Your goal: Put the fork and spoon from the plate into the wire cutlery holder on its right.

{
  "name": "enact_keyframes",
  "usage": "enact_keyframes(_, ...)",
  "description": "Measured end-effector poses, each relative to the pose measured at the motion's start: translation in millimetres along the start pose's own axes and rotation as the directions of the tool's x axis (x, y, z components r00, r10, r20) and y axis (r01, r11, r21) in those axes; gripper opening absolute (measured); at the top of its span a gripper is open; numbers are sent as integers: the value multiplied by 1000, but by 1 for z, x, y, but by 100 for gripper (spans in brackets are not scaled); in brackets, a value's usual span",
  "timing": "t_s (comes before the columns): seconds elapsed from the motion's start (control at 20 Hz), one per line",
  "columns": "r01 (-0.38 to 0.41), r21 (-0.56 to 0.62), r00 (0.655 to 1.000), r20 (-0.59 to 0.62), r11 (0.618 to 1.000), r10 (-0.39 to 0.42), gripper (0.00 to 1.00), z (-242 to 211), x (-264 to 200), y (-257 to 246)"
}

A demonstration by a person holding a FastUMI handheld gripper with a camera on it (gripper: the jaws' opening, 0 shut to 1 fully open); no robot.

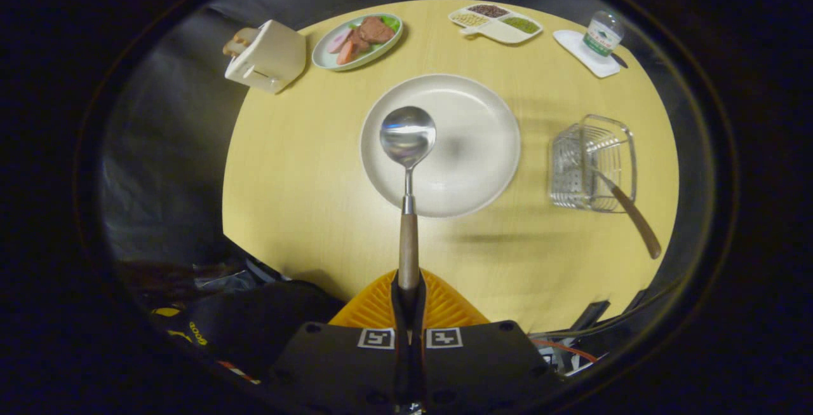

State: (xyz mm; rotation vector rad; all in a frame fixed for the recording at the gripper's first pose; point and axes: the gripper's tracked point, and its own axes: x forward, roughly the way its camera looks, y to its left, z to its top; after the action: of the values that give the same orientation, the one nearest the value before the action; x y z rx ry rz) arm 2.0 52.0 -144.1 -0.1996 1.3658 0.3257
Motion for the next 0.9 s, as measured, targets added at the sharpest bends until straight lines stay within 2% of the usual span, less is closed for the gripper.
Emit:
enact_keyframes(0.4, 103, 76, 995, 3, 992, -103, 4, 0, -52, -73)
enact_keyframes(0.7, 175, 119, 984, -40, 977, -172, 4, 0, -52, -112)
enact_keyframes(0.9, 185, 165, 981, -87, 969, -173, 4, -1, -45, -130)
